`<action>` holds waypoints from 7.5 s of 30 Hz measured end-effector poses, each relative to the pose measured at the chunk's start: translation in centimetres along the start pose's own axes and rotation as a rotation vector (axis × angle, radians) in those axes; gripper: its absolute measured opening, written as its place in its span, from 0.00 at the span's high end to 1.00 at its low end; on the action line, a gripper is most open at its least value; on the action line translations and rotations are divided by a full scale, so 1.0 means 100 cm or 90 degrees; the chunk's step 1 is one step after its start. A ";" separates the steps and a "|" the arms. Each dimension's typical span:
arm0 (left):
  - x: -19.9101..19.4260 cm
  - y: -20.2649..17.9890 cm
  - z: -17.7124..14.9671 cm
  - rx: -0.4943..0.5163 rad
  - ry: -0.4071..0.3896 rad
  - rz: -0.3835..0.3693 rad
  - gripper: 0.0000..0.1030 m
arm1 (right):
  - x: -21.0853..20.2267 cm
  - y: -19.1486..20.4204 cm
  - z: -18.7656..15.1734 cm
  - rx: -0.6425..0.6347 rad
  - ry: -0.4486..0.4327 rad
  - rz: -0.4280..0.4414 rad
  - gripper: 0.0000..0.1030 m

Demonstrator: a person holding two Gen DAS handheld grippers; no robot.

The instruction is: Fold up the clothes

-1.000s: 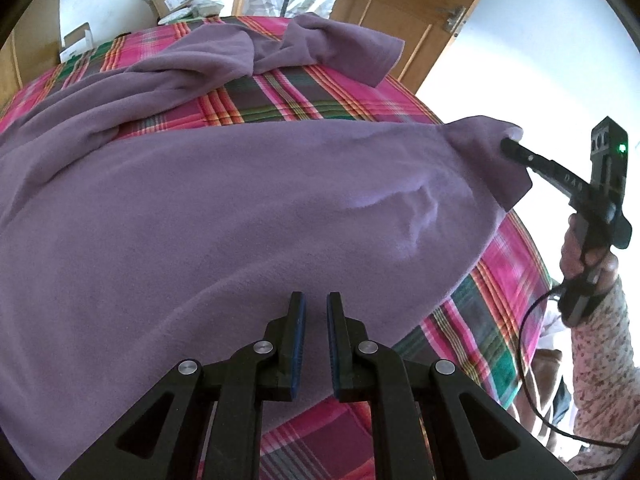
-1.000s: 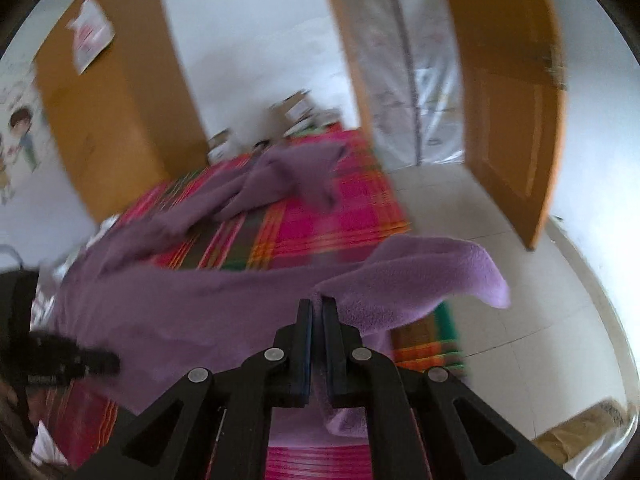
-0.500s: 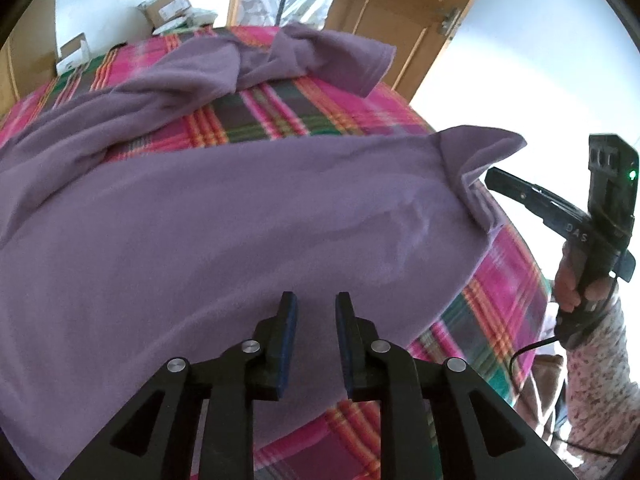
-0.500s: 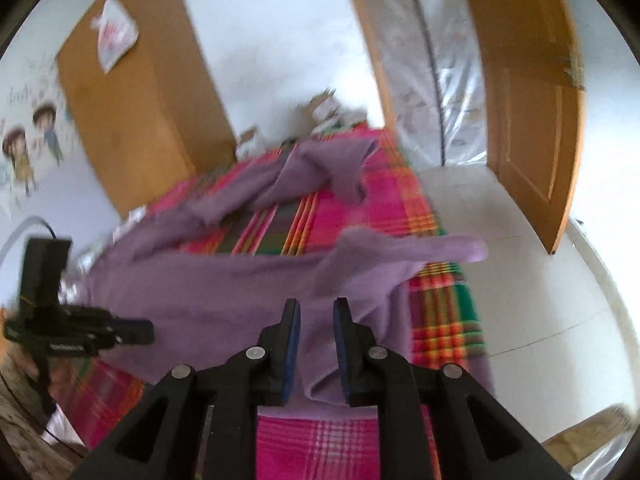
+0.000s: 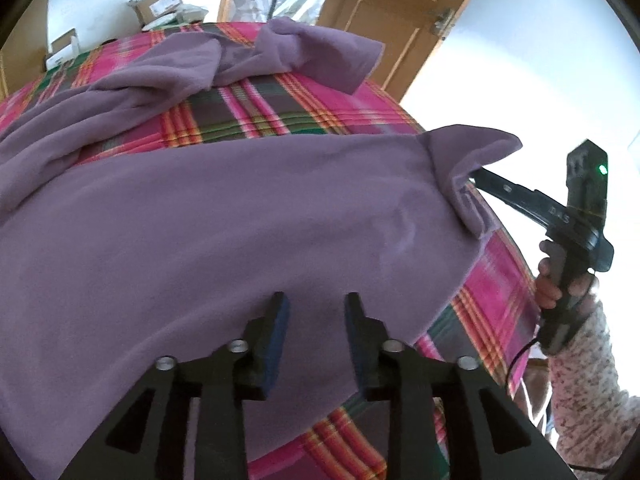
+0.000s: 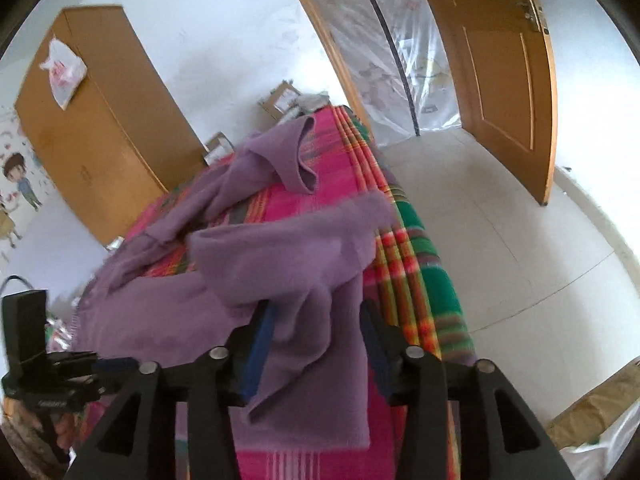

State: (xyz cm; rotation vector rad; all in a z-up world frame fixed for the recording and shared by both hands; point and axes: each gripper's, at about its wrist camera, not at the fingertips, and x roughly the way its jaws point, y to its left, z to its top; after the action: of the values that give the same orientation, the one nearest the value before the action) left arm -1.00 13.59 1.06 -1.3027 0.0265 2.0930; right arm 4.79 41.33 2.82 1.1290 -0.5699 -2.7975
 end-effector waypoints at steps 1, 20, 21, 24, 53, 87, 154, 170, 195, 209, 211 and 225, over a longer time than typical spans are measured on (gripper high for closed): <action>0.001 -0.001 0.000 0.002 -0.001 -0.003 0.63 | 0.003 0.002 0.002 -0.004 0.005 -0.001 0.55; -0.003 -0.004 -0.002 -0.007 -0.008 -0.004 0.63 | 0.035 0.010 0.008 0.057 0.063 0.040 0.65; -0.003 -0.004 -0.002 -0.007 -0.009 -0.004 0.63 | 0.036 0.010 0.008 0.061 0.065 0.045 0.65; -0.003 -0.004 -0.002 -0.008 -0.010 -0.005 0.63 | 0.039 0.007 0.012 0.083 0.066 0.062 0.75; -0.016 0.000 -0.014 -0.024 -0.019 0.014 0.63 | -0.058 -0.101 -0.016 0.240 -0.116 -0.238 0.97; -0.156 0.157 -0.161 -0.259 -0.136 0.144 0.63 | -0.012 0.115 -0.044 -0.048 0.034 -0.098 0.78; -0.252 0.289 -0.169 -0.661 -0.395 -0.024 0.89 | 0.068 0.346 -0.161 -0.604 0.014 -0.124 0.81; -0.249 0.295 -0.197 -0.685 -0.394 -0.019 0.90 | 0.028 0.353 -0.164 -0.604 -0.020 -0.107 0.97; -0.228 0.294 -0.254 -0.724 -0.326 0.029 0.89 | 0.035 0.346 -0.190 -0.576 0.065 -0.068 0.90; -0.255 0.277 -0.252 -0.678 -0.331 0.147 0.85 | -0.016 0.262 -0.135 -0.378 0.081 0.041 0.76; -0.261 0.270 -0.247 -0.660 -0.339 0.174 0.85 | -0.024 0.235 -0.123 -0.323 0.081 0.035 0.74; -0.208 0.216 -0.162 -0.499 -0.264 0.079 0.84 | -0.053 0.016 -0.056 0.079 -0.044 -0.233 0.68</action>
State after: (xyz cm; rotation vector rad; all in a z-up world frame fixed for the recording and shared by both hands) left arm 5.96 -19.74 2.90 -1.2489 -1.0006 2.5529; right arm 12.35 39.18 3.10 1.2797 -0.6055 -3.1592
